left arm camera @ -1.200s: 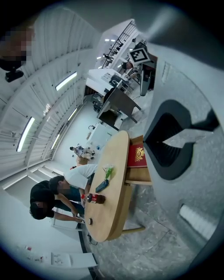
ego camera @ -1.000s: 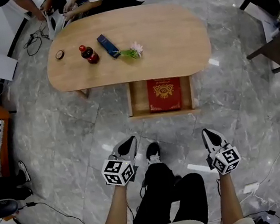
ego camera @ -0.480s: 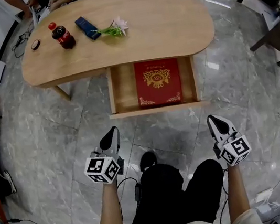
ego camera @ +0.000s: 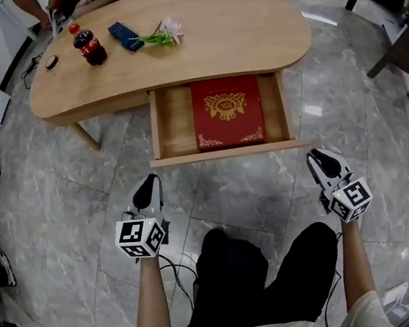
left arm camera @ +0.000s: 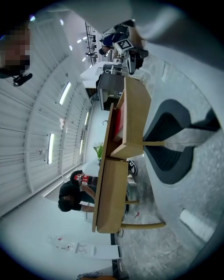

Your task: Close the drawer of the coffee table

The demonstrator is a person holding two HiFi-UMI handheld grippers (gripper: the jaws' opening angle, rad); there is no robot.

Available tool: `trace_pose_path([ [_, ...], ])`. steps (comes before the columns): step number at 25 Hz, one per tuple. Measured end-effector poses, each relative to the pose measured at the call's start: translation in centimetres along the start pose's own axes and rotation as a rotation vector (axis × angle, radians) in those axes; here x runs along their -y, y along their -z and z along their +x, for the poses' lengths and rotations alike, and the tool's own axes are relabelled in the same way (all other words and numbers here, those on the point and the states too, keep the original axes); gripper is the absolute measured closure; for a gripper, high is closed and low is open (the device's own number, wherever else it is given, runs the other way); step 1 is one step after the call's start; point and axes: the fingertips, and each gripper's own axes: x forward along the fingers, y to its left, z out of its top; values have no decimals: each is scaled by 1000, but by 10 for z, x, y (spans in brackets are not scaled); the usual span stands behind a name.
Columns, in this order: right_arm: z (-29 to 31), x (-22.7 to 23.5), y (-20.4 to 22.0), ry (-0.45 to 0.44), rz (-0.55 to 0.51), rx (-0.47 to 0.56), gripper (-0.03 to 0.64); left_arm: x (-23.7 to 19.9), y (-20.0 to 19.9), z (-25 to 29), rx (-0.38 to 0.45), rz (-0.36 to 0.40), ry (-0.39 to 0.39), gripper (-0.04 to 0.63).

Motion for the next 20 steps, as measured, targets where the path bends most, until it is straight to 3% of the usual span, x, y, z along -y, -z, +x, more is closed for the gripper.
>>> trace_pose_path([
  [2,5,3,2,-8,-9,8,517,-4,-1,5,-1,31,-18,549],
  [4,7,4,5,-11,-22,5,465,-6,1,12,-10,46,-27,447],
  [6,8,6,7,-5,-34,-4,428,-3,3,20,-16,59,-8,419],
  [11,22,6,7,-7,-54,3,400,3,0,30,-14,112,39,397],
  [14,31,7,8,5,-61,3,402,5,0,31,1,103,51,399],
  [17,37,9,9,35,-86,-9,459,6,1,31,13,92,59,399],
  [20,38,9,9,48,-84,-22,459,7,0,33,14,72,82,420],
])
